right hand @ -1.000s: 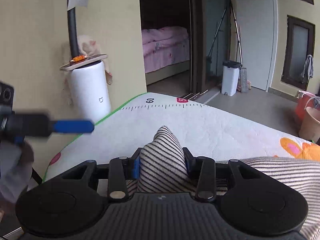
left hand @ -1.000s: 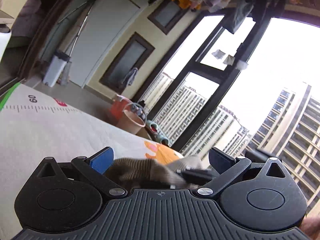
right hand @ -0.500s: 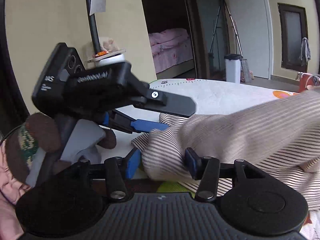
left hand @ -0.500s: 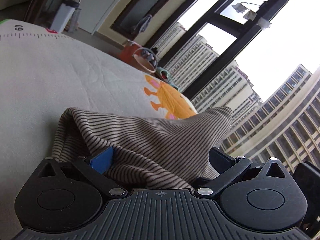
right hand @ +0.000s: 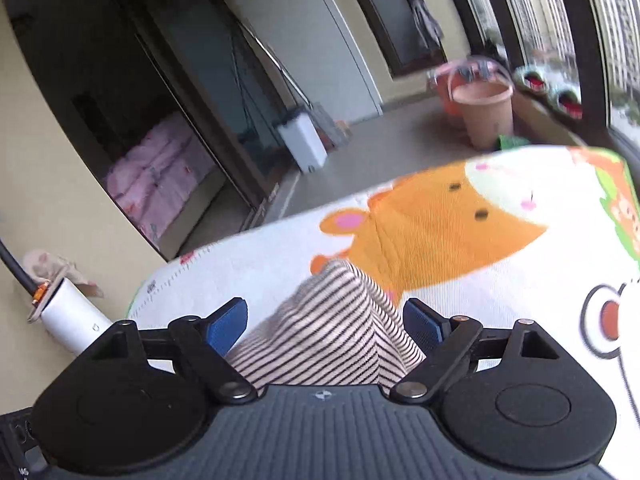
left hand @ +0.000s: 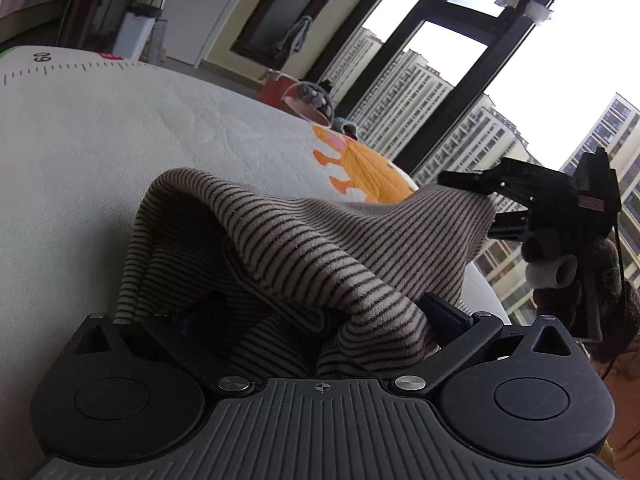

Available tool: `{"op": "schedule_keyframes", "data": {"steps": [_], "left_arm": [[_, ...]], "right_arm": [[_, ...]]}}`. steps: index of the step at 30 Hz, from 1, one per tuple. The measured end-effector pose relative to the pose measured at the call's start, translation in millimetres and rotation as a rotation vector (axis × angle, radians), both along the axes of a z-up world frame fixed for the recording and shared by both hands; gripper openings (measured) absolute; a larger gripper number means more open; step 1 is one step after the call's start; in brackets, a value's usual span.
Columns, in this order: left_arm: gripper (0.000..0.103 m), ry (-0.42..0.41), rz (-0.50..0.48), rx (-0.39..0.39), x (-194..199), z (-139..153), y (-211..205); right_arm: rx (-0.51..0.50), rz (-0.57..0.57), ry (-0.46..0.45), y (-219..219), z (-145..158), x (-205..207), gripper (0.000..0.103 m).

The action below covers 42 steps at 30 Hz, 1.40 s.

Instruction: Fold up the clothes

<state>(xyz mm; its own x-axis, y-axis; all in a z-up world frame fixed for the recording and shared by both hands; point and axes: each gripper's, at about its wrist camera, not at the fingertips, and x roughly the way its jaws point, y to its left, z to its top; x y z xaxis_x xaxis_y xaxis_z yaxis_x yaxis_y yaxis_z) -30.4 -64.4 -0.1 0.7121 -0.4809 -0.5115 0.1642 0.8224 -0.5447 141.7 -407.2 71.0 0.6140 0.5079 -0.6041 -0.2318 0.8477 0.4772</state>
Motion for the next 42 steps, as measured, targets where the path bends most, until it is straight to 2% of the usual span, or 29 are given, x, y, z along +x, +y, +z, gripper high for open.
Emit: {"op": "schedule_keyframes", "data": {"steps": [1,2,3,6,8,10,12,14,16,21,23,27,29,34,36,39,42], "left_arm": [[0.103,0.002,0.001,-0.009,1.0,-0.3,0.8],[0.103,0.005,0.003,-0.018,2.1,-0.6,1.8],[0.103,0.007,0.005,-0.023,2.4,-0.4,2.8],[0.103,0.006,0.002,-0.02,-1.6,0.2,4.5],[0.103,0.004,0.0,-0.016,-4.9,0.6,5.7],[0.103,0.003,-0.002,-0.012,-9.0,1.5,7.1],[0.103,0.01,0.001,-0.005,-15.3,4.1,8.9],[0.103,0.02,0.01,-0.006,-24.2,10.3,9.9],[0.103,0.005,0.003,-0.018,-37.7,19.2,10.0],[0.103,-0.033,-0.06,-0.066,-63.7,35.1,4.0],[0.103,0.001,-0.112,-0.086,-59.9,28.8,-6.7],[0.103,0.077,-0.11,-0.043,-46.2,10.8,-28.5],[0.103,0.092,-0.11,-0.024,-45.8,11.3,-33.1],[0.103,0.118,-0.096,-0.033,-62.8,16.7,-23.0],[0.103,0.117,-0.087,-0.067,-68.4,14.2,-20.3],[0.103,0.206,-0.085,-0.15,-56.2,-2.4,-24.7],[0.103,0.237,-0.06,-0.173,-46.9,-5.5,-28.3]], "right_arm": [[0.007,0.002,0.023,5.3,-4.0,5.6,0.051],[0.01,-0.007,0.024,9.3,-3.6,7.5,0.048],[0.028,-0.009,0.013,12.5,-1.5,6.4,0.047],[0.144,0.031,-0.102,9.9,10.4,-14.8,0.046],[0.148,0.053,-0.181,1.7,13.5,-42.9,0.046],[0.113,0.046,-0.221,-9.2,5.4,-73.4,0.047],[0.068,0.006,-0.19,-23.7,-16.7,-94.4,0.047],[0.099,-0.03,-0.13,-41.2,-43.8,-103.5,0.048],[0.147,-0.053,-0.091,-56.3,-66.3,-111.6,0.05],[0.15,-0.064,-0.16,-59.6,-82.4,-134.5,0.058],[0.163,-0.072,-0.165,-60.2,-84.8,-132.0,0.059],[0.177,-0.086,-0.171,-60.9,-87.5,-130.4,0.065],[0.179,-0.085,-0.176,-60.4,-87.5,-131.2,0.068],[0.23,-0.078,-0.171,-65.8,-91.0,-130.4,0.073],[0.242,-0.074,-0.172,-66.4,-92.1,-130.3,0.075],[0.224,-0.057,-0.183,-61.6,-90.6,-130.6,0.082],[0.173,-0.047,-0.2,-54.0,-87.2,-132.8,0.084]]}}
